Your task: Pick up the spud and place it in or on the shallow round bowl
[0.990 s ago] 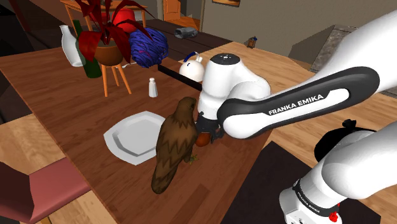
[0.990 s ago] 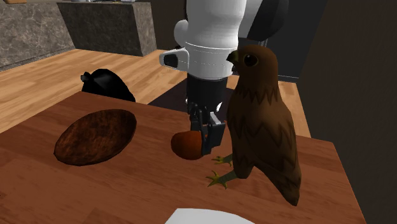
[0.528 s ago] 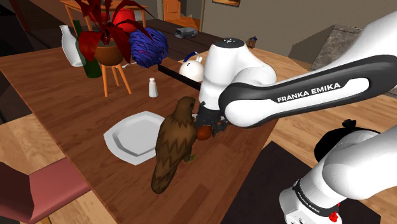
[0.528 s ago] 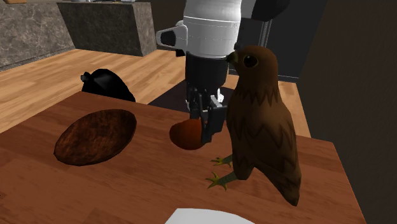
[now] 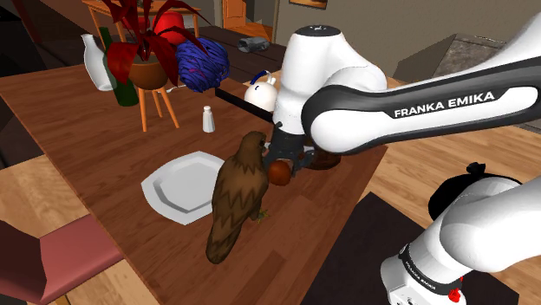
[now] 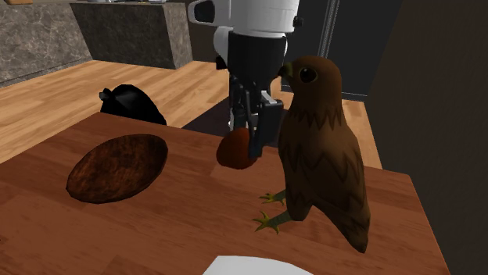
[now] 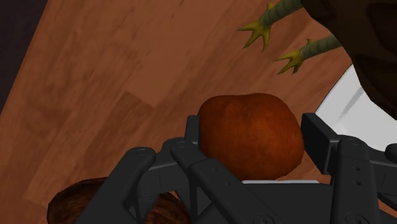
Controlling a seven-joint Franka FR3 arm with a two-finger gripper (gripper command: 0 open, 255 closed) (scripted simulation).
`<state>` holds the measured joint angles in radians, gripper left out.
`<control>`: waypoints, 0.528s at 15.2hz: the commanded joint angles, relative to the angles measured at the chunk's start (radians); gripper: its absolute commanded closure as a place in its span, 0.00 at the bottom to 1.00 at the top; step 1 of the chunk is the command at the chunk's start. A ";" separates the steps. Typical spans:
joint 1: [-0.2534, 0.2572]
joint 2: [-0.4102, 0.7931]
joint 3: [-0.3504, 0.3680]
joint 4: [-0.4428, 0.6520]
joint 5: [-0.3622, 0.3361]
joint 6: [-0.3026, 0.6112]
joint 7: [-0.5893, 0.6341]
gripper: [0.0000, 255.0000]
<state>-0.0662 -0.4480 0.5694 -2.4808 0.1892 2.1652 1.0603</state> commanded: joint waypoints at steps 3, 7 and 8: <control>-0.021 -0.028 -0.069 -0.024 -0.009 -0.009 -0.085 1.00; -0.059 -0.042 -0.153 -0.045 -0.033 -0.007 -0.191 1.00; -0.070 -0.042 -0.173 -0.047 -0.041 -0.006 -0.216 1.00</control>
<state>-0.1253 -0.4920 0.4144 -2.5268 0.1563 2.1566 0.8690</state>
